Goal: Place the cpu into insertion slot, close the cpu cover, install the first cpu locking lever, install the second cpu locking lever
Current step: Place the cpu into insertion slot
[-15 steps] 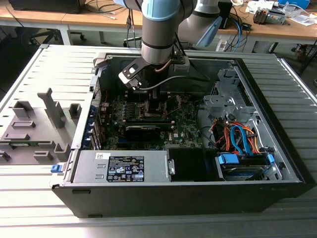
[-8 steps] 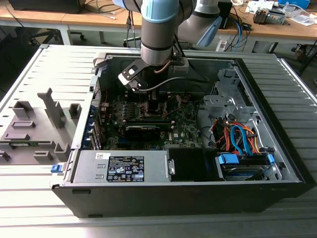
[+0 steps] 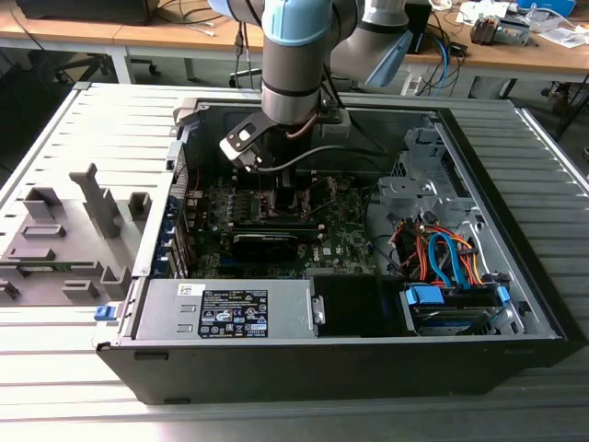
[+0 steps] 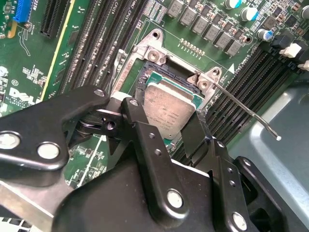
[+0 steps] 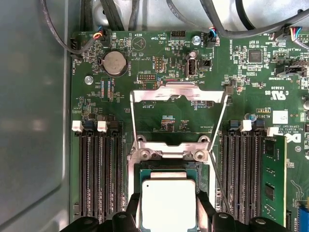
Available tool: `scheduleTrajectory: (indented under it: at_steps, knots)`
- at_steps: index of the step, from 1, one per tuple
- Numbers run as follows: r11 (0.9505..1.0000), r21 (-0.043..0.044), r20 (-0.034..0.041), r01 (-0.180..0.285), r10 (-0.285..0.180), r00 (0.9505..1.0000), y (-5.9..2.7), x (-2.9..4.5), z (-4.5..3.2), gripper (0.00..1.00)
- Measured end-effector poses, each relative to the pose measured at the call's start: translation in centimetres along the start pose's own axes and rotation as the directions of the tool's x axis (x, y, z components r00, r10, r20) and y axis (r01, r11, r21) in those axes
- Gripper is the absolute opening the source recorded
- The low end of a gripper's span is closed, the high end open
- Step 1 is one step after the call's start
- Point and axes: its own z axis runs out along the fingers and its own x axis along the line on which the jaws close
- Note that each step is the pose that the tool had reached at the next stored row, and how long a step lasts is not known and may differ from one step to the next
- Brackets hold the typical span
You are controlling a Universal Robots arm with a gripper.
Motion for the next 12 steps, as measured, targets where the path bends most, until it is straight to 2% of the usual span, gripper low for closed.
scheduleTrajectory:
  at_steps: [12]
  knots:
    - [1.0,0.0001,0.0,0.0,0.0,1.0,0.01,0.0,0.39,0.54]
